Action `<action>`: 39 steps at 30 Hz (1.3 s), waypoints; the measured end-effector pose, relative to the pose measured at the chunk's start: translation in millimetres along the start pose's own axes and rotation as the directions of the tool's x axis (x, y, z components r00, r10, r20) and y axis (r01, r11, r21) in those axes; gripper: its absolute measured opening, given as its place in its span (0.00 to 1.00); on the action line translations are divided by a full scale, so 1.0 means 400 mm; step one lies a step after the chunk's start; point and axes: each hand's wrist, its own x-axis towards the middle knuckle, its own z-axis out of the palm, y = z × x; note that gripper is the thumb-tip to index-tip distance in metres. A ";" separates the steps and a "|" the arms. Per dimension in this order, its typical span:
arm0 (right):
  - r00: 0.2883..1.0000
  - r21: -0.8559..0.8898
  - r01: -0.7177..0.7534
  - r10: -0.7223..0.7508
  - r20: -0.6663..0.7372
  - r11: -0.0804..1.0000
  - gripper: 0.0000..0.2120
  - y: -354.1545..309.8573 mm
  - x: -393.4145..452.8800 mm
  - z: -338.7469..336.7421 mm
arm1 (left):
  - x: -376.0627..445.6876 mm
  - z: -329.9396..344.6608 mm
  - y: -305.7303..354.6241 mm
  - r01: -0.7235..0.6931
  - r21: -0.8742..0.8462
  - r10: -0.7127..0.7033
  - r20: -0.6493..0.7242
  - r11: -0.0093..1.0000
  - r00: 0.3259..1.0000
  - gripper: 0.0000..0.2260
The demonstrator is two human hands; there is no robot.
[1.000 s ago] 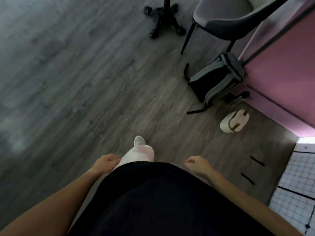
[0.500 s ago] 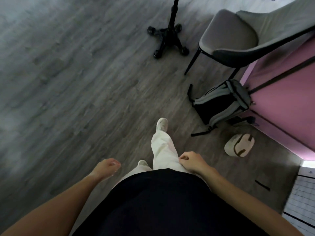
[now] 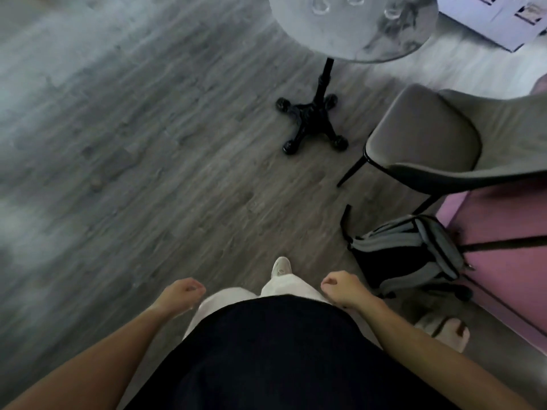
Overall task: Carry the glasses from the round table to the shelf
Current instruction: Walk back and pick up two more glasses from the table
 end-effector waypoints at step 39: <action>0.959 0.334 0.005 0.090 -0.269 0.943 0.08 -0.787 0.574 -0.849 | 0.884 -0.842 1.165 -0.447 0.289 0.417 0.164 0.846 0.894 0.06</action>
